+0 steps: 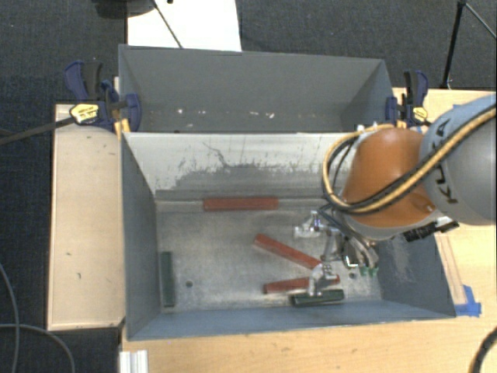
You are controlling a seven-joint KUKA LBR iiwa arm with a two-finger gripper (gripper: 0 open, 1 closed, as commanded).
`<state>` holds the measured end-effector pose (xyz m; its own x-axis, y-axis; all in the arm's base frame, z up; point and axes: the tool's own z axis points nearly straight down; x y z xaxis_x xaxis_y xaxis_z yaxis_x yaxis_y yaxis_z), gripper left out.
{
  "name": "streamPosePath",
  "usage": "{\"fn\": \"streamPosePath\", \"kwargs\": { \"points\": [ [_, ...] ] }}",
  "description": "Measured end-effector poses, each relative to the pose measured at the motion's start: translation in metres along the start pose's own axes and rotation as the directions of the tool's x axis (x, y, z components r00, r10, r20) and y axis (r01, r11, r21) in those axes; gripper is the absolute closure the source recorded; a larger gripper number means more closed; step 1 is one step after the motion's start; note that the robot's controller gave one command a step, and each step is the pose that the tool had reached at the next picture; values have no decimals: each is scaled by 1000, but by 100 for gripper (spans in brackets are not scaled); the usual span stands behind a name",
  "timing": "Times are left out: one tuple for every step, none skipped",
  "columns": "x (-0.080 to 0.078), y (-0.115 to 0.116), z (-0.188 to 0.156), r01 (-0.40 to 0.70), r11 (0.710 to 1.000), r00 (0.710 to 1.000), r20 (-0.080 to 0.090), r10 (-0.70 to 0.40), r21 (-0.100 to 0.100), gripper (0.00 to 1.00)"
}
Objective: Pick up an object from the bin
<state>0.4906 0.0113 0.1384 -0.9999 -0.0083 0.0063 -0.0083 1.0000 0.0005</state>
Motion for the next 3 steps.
{"fn": "streamPosePath", "kwargs": {
  "points": [
    [-2, 0, -4, 0, 1000, 1000, 8, 0, 0, 0],
    [8, 21, 65, -155, 988, 988, 9, 155, -2, 100],
    [8, 21, 65, -155, 988, 988, 9, 155, -2, 100]
  ]
}}
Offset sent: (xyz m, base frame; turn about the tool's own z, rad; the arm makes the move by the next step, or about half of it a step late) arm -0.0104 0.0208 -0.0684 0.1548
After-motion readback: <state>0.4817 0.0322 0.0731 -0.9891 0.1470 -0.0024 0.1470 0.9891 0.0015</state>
